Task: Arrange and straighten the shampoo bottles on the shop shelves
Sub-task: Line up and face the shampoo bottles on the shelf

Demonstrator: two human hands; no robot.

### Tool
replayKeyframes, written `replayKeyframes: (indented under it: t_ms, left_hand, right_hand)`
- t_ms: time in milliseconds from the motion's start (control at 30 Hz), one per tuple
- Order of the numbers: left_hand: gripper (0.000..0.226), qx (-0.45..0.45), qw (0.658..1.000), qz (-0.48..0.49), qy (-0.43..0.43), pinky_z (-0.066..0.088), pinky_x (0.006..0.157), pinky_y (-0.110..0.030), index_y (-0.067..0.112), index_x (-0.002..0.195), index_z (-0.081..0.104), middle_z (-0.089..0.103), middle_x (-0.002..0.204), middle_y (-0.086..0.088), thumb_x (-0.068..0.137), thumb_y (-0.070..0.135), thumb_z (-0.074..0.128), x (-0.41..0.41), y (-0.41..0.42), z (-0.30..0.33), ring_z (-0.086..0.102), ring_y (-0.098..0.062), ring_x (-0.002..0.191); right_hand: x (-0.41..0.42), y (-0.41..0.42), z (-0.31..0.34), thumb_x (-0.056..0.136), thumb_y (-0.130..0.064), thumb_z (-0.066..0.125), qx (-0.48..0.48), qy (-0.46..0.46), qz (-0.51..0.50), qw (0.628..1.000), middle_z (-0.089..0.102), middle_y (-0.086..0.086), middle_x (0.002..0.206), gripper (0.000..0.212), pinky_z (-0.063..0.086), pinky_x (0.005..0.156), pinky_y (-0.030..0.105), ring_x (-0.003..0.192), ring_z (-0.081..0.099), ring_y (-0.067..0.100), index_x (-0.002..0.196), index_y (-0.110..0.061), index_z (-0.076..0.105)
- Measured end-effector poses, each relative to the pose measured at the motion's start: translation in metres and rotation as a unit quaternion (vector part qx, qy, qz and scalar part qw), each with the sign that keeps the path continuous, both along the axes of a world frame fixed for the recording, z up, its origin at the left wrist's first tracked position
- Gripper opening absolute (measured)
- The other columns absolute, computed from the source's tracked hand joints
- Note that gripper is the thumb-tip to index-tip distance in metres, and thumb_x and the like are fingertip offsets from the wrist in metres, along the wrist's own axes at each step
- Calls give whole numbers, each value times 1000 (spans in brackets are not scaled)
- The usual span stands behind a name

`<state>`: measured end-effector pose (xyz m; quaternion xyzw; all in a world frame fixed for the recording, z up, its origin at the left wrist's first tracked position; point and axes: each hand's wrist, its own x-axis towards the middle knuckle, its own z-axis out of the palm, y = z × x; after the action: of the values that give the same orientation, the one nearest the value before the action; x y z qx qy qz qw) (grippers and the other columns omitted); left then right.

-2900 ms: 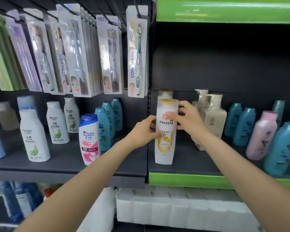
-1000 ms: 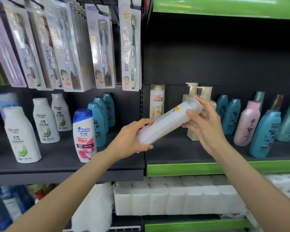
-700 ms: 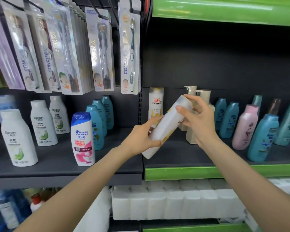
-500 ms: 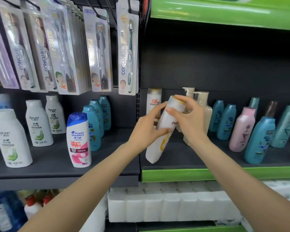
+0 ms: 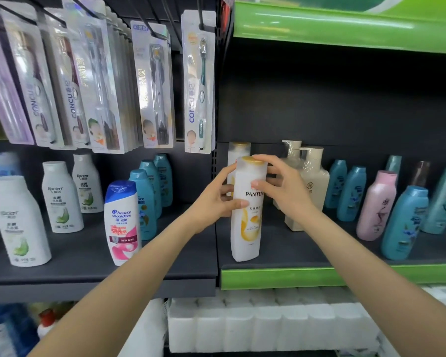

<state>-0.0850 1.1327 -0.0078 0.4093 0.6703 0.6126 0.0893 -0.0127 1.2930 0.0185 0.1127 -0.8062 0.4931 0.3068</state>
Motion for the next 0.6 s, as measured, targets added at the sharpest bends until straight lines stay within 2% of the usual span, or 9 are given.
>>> replayKeyframes:
  t_ms: [100, 200, 267, 400, 600]
  left_hand:
    - [81, 0, 999, 22, 37, 56, 83, -41, 44, 138, 27, 61, 117, -8, 81, 5, 69, -1, -3, 3, 66, -21, 101]
    - [84, 6, 994, 53, 100, 55, 85, -35, 52, 134, 27, 57, 120, -3, 78, 9, 73, -1, -5, 10, 65, -20, 99]
    - [80, -7, 989, 66, 134, 55, 85, -29, 46, 136, 29, 56, 118, 2, 78, 11, 73, 1, -4, 13, 63, -17, 98]
    - [74, -20, 983, 71, 166, 52, 84, -18, 38, 135, 31, 55, 112, 9, 80, 10, 71, 4, -4, 17, 59, -9, 103]
    - [70, -16, 985, 65, 160, 55, 82, -23, 46, 128, 32, 56, 114, 6, 81, 11, 71, 5, -6, 17, 61, -14, 102]
  right_hand:
    - [-1, -2, 1, 81, -6, 70, 12, 8, -15, 1000, 63, -7, 107, 46, 55, 74, 20, 96, 63, 10, 117, -30, 55]
    - [-2, -7, 2, 80, -8, 71, 32, 10, -28, 999, 61, -11, 102, 47, 52, 67, 12, 92, 61, 4, 119, -27, 53]
    - [-1, -10, 1, 81, -7, 70, 30, 15, -34, 999, 60, -14, 99, 46, 51, 65, 9, 90, 61, 2, 117, -27, 52]
    - [1, -10, 1, 81, -8, 71, 33, 16, -46, 998, 59, -16, 98, 45, 51, 64, 10, 88, 61, 2, 113, -31, 49]
    - [1, -14, 2, 82, -10, 70, 42, 3, -58, 997, 59, -15, 98, 45, 53, 67, 15, 90, 62, 4, 119, -26, 49]
